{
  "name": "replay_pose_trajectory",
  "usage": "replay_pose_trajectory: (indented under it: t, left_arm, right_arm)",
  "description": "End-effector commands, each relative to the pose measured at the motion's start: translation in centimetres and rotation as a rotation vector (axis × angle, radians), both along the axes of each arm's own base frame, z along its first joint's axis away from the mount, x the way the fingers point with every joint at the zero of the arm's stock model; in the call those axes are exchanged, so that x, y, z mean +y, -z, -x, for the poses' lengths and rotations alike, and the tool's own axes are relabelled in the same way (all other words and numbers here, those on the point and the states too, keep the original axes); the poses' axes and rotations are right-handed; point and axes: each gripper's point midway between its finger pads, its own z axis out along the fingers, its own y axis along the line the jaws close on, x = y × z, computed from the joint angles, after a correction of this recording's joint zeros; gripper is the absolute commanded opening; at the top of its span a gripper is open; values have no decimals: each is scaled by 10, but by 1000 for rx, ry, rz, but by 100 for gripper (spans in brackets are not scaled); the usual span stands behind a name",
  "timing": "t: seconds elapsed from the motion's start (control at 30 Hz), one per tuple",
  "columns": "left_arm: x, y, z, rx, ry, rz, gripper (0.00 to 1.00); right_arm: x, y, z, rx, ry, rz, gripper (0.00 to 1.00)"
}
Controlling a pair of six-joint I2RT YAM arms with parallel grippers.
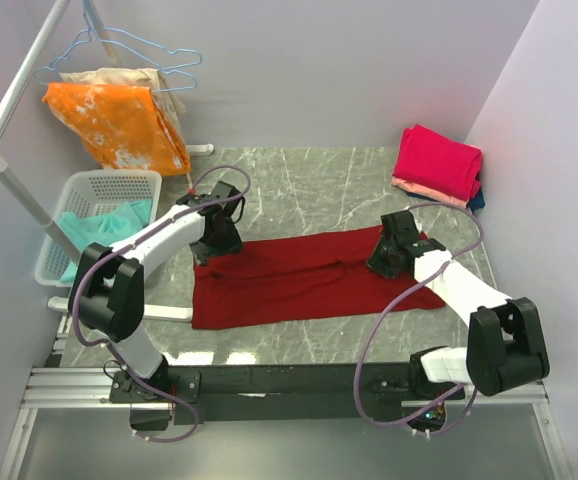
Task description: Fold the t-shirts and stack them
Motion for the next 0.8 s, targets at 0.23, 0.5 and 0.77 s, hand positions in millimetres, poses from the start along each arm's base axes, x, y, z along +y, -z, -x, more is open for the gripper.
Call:
replay_pose_trajectory:
  t: [0.23, 0.5, 0.77]
  left_arm:
    - [-2, -14, -4, -45, -3, -2, 73]
    - [-1, -12, -4, -39, -9, -9, 73]
    - [-1, -10, -6, -35, -10, -14, 73]
  right_arm:
    - [-4, 11, -26, 25, 3, 79, 27]
    - [-2, 14, -33, 32, -10, 90, 26]
    - [-8, 20, -28, 56, 2, 117, 26]
